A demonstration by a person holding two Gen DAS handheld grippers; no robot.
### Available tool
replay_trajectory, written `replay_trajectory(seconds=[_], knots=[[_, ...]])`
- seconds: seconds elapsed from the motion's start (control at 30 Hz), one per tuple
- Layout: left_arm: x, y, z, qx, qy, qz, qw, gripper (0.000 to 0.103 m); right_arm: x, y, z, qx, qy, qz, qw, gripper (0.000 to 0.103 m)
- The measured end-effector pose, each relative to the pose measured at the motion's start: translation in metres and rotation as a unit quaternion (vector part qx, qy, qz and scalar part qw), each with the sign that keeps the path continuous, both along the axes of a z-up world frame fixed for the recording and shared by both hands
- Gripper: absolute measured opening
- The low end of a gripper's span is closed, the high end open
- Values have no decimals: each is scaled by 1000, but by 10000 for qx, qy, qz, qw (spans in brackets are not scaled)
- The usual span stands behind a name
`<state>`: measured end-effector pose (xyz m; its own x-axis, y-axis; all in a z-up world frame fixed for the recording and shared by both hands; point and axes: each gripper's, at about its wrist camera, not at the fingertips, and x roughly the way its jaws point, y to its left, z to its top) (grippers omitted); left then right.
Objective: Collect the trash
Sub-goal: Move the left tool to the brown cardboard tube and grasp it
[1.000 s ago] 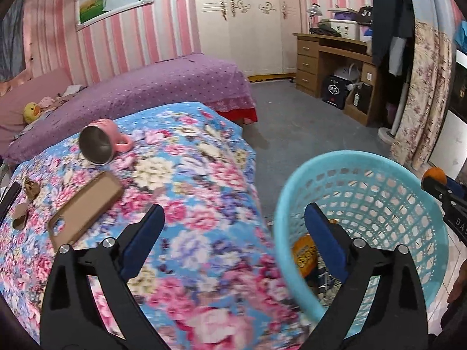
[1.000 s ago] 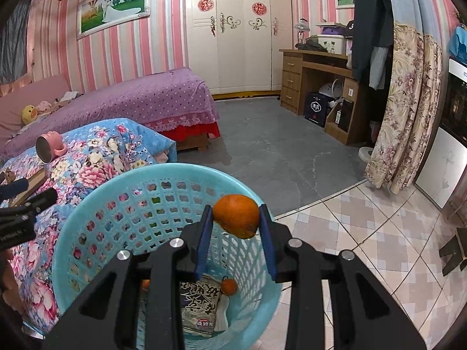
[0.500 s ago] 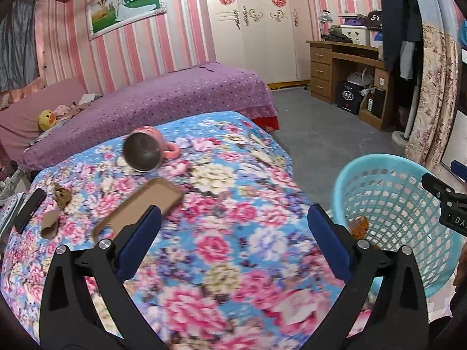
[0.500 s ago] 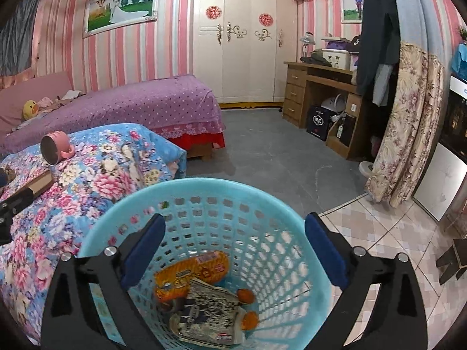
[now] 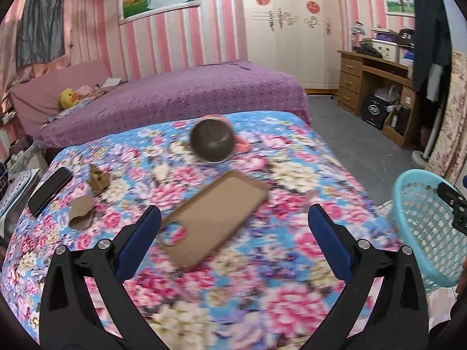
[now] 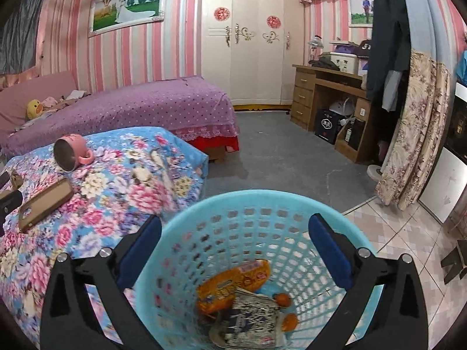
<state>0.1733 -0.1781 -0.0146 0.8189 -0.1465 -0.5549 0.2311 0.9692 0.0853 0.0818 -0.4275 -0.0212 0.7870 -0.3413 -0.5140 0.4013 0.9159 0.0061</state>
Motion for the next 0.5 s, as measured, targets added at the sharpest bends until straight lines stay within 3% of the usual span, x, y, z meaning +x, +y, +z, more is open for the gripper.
replay_trajectory(seconds=[0.5], knots=[[27, 111, -11, 4, 141, 893, 9959, 97, 51, 90, -3, -7, 65, 516, 9986, 98]])
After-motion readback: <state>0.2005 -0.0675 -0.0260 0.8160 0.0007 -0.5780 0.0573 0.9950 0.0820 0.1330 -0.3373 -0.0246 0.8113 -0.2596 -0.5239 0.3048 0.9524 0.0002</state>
